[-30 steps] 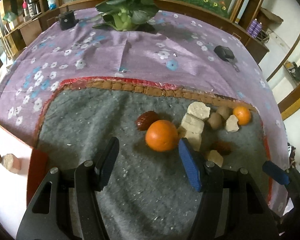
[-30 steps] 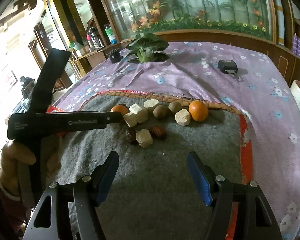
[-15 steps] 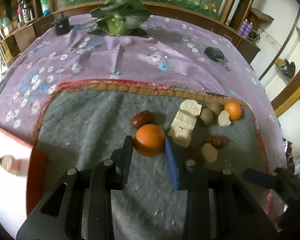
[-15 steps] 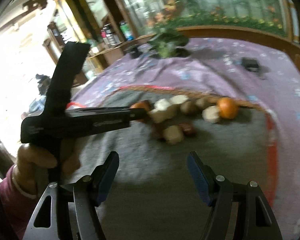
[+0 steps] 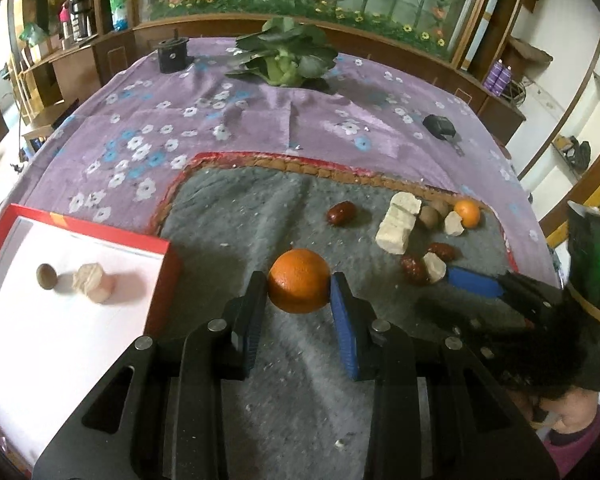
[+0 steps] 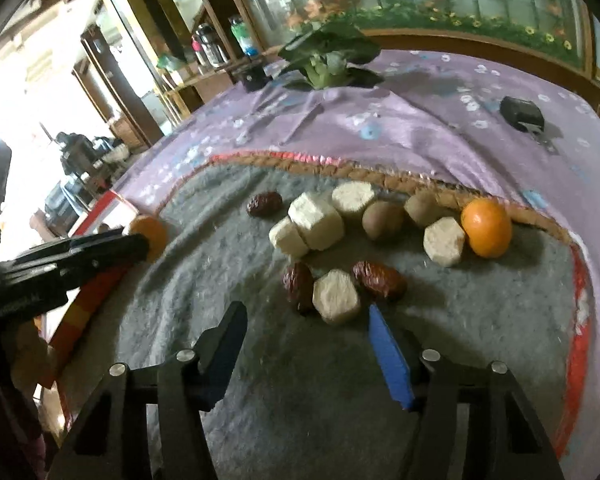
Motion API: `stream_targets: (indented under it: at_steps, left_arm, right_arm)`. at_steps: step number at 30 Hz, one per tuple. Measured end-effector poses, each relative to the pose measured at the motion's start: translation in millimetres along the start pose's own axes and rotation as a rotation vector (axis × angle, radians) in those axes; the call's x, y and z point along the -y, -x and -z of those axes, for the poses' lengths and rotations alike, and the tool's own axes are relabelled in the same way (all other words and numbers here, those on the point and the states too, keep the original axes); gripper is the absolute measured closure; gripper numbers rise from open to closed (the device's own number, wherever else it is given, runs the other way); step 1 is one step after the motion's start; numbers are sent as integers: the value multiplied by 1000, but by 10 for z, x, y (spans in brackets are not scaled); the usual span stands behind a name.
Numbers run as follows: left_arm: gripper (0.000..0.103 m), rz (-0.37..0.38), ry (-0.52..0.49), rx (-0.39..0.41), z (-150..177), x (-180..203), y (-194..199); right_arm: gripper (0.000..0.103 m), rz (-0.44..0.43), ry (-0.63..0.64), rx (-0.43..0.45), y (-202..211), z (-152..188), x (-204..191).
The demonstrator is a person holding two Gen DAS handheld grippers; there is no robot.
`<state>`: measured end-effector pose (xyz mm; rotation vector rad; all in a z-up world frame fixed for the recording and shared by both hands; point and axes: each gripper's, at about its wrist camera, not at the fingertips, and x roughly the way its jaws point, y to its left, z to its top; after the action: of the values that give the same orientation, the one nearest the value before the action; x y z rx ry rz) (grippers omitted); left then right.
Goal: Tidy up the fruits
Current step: 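Carry the orange toward the tray with left while right grasps a red date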
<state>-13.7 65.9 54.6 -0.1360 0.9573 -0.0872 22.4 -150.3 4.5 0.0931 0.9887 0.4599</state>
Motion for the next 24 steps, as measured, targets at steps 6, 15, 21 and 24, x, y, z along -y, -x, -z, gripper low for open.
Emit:
stream_targets:
  at_steps: [6, 15, 21, 24]
  left_arm:
    - [71, 7, 13, 10, -6, -56, 42]
    - [71, 3, 27, 14, 21, -124, 103]
    - [71, 5, 23, 13, 19, -134, 115]
    - [71, 1, 35, 11, 42, -182, 116]
  right_arm:
    - [41, -130, 44, -34, 68, 110, -180]
    - [47, -36, 76, 29, 28, -122, -117]
    - [53, 53, 153, 19, -97, -132, -245]
    - [55, 105, 199, 19, -49, -167, -327]
